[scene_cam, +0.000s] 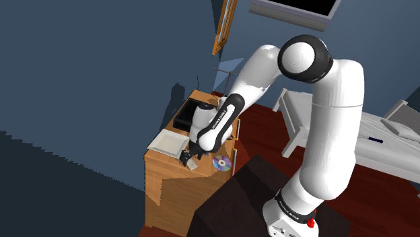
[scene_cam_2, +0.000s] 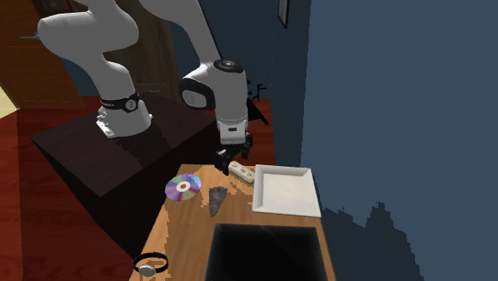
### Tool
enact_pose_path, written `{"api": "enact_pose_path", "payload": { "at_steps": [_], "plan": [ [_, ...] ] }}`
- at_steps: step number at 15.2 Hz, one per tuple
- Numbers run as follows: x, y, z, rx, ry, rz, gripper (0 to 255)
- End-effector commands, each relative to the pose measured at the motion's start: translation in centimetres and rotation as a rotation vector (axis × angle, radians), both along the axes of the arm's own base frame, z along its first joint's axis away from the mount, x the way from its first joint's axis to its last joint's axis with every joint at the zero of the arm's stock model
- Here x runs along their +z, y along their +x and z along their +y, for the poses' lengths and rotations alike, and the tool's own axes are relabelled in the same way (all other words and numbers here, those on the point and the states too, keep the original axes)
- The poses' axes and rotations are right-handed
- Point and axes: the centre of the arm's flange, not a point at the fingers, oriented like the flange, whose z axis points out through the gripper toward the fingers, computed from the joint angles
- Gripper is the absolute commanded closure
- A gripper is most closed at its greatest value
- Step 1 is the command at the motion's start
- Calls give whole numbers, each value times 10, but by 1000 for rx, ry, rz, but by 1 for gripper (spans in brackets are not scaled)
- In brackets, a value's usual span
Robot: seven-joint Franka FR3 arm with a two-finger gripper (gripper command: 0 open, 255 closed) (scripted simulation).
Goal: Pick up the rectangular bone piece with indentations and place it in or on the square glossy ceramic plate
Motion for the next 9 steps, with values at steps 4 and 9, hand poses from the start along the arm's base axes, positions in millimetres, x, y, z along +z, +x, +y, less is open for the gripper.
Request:
{"api": "enact_pose_path", "payload": {
  "at_steps": [4, 9],
  "plan": [
    [-13, 0, 0, 0, 0, 0, 0],
    [-13, 0, 0, 0, 0, 0, 0]
  ]
}}
